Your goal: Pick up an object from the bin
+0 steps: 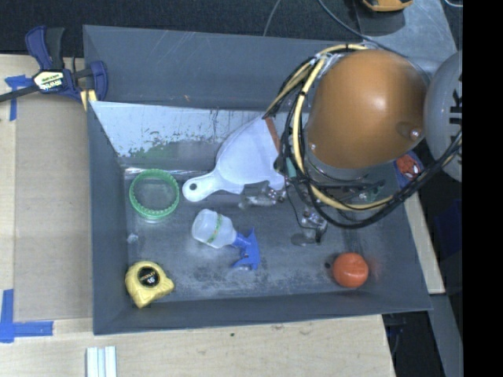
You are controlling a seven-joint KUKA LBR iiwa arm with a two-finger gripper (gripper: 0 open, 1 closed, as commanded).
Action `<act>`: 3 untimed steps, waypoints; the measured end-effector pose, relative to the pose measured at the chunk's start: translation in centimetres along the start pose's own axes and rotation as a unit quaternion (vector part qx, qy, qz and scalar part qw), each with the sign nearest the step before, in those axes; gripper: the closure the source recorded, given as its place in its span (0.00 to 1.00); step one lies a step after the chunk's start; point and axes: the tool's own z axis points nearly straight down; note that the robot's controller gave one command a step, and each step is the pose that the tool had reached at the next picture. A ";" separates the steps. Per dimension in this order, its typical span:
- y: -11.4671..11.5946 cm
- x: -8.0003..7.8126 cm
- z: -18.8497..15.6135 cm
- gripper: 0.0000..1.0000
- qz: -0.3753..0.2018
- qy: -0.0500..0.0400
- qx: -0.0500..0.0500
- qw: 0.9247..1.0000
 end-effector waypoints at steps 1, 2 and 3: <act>0.7 3.4 -0.7 0.00 -0.006 0.000 0.000 1.000; 4.1 -0.2 -0.3 0.00 0.082 -0.001 0.000 0.997; 1.6 -4.2 6.6 0.00 0.221 0.000 -0.001 0.975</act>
Offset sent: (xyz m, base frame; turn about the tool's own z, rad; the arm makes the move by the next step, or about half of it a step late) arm -0.0243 -0.0225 0.0064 -0.0173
